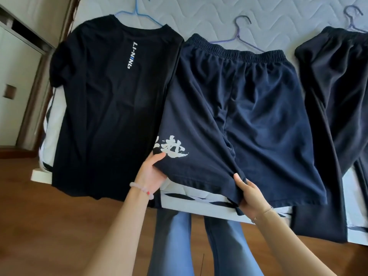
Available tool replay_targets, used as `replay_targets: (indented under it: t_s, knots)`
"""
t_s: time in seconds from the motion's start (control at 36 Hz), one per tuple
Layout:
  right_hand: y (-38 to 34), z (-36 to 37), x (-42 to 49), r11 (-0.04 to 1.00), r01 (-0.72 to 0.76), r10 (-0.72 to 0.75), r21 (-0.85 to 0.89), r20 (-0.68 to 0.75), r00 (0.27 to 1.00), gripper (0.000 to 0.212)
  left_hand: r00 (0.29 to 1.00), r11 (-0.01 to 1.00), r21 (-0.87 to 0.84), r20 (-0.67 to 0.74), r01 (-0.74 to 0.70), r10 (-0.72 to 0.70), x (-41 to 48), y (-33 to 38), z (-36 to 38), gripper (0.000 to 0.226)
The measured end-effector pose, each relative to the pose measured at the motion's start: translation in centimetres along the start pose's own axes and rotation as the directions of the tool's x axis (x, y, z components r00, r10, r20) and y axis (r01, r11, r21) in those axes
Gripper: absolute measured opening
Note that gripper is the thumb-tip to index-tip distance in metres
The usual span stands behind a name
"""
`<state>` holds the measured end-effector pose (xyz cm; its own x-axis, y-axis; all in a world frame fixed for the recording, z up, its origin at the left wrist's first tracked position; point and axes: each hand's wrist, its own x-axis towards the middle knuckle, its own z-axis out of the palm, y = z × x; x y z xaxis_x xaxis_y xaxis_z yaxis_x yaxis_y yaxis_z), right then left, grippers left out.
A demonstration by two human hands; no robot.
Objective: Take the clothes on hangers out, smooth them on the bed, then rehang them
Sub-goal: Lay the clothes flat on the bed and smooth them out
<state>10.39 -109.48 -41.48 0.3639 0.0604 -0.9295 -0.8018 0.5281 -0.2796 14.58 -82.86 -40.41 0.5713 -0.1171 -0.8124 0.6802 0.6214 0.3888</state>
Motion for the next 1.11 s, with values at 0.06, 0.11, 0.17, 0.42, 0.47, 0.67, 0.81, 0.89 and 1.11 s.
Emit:
replay_targets:
  t_s: [0.06, 0.11, 0.17, 0.42, 0.47, 0.67, 0.81, 0.89, 1.11]
  knots:
    - [0.6, 0.2, 0.1, 0.999, -0.010, 0.009, -0.033, -0.031, 0.999, 0.030, 0.994, 0.995, 0.080, -0.084, -0.060, 0.066, -0.6, 1.0, -0.9, 0.037]
    - [1.5, 0.8, 0.2, 0.996, 0.007, -0.012, -0.094, -0.051, 0.999, 0.043, 0.978, 0.980, 0.174, -0.161, -0.102, 0.130, -1.5, 2.2, -1.7, 0.036]
    - [2.7, 1.4, 0.4, 0.987, 0.008, -0.015, -0.160, -0.043, 0.999, 0.080, 0.965, 0.958, 0.249, -0.180, -0.145, 0.193, -2.4, 3.6, -2.5, 0.041]
    - [7.3, 4.6, 2.5, 0.921, -0.212, 0.171, -0.326, -0.150, 0.974, 0.019, 0.832, 0.647, 0.751, -0.440, 0.135, 0.337, 0.0, 4.8, -9.4, 0.011]
    - [7.7, 4.9, 3.2, 0.903, -0.246, 0.182, -0.352, -0.205, 0.962, 0.013, 0.806, 0.626, 0.746, -0.506, 0.229, 0.309, 1.6, 4.3, -11.4, 0.012]
    - [8.0, 5.2, 3.7, 0.871, -0.233, 0.110, -0.433, -0.289, 0.951, 0.014, 0.778, 0.572, 0.766, -0.539, 0.293, 0.323, 3.5, 3.8, -13.5, 0.016]
    - [7.8, 5.1, 3.5, 0.790, -0.195, 0.047, -0.581, -0.261, 0.964, 0.017, 0.760, 0.548, 0.757, -0.575, 0.356, 0.302, 3.3, 3.3, -13.5, 0.012]
    - [7.4, 4.9, 3.4, 0.769, -0.185, 0.014, -0.612, -0.273, 0.962, 0.012, 0.772, 0.542, 0.771, -0.555, 0.335, 0.311, 1.6, 3.2, -13.4, 0.025]
    - [4.1, 5.7, 1.5, 0.603, 0.071, -0.430, -0.794, -0.249, 0.868, 0.013, 0.782, 0.701, 0.703, -0.500, 0.116, 0.372, -5.0, 3.6, -14.3, 0.021]
